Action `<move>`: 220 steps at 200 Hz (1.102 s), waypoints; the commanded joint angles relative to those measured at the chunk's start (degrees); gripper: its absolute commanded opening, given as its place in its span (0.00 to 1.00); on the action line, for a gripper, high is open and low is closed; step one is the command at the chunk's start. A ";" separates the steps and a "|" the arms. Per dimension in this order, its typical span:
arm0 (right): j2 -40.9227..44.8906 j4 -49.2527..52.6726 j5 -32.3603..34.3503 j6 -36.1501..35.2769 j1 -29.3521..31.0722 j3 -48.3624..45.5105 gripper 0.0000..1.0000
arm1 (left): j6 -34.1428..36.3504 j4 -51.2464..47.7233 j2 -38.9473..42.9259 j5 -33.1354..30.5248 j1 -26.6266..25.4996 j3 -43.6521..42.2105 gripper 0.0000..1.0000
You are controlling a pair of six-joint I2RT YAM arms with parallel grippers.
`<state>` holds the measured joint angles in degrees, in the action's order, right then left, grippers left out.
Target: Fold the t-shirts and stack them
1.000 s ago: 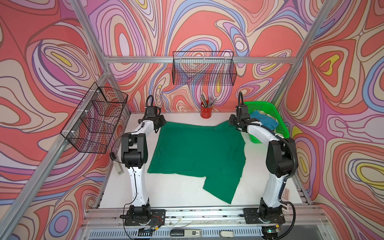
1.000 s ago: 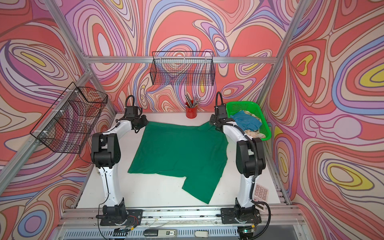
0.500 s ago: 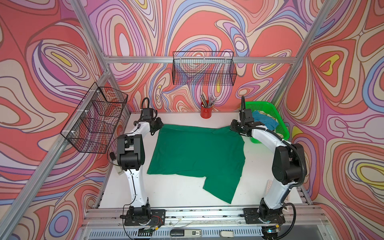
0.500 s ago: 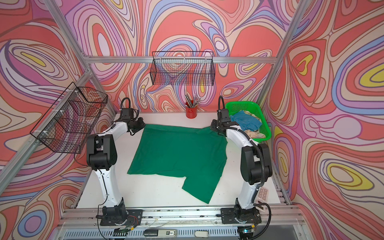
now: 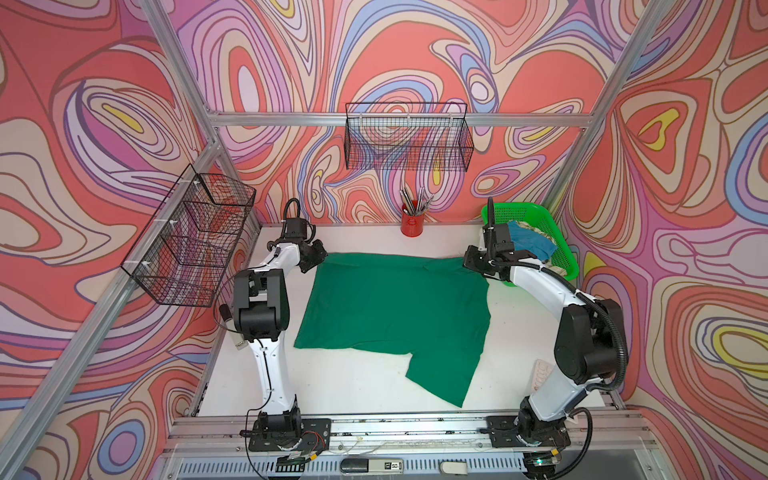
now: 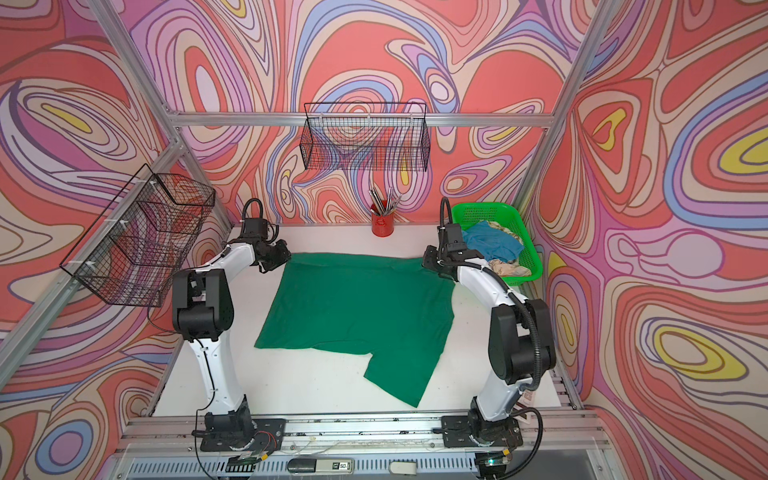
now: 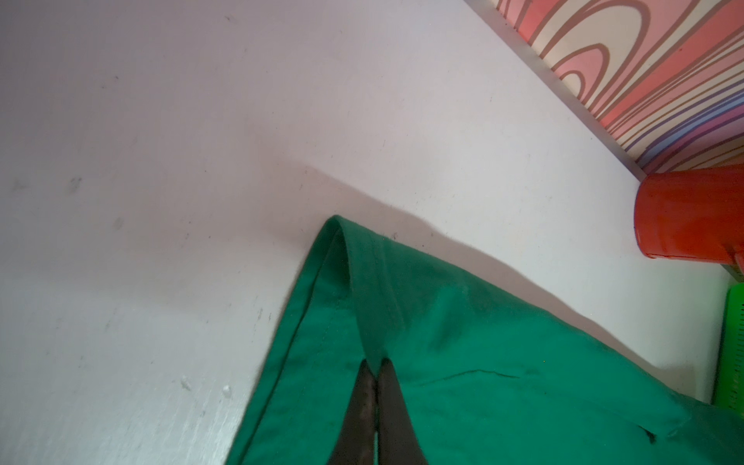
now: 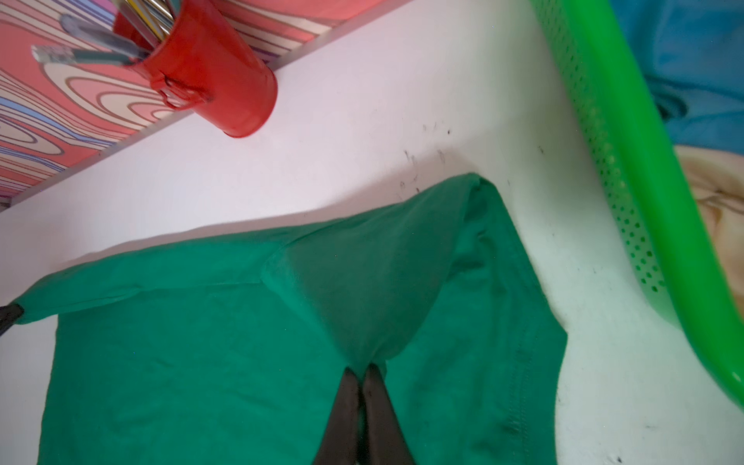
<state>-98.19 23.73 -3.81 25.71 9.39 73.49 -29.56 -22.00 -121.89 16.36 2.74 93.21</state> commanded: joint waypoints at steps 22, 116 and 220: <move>1.32 -0.18 -0.84 0.46 -0.24 -2.00 0.00 | 1.23 -3.59 1.71 -0.27 0.51 0.28 0.00; 8.17 5.97 -2.08 0.21 -0.24 -2.60 0.00 | 2.29 -5.56 7.10 -1.66 0.76 -2.51 0.00; 12.56 9.48 -2.97 0.62 -0.19 -4.54 0.00 | 1.79 -5.66 10.01 -1.59 1.74 -5.15 0.00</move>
<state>-88.25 31.55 -6.42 26.04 9.39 70.15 -27.68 -26.61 -115.15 15.40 4.12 90.08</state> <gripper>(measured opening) 0.049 0.051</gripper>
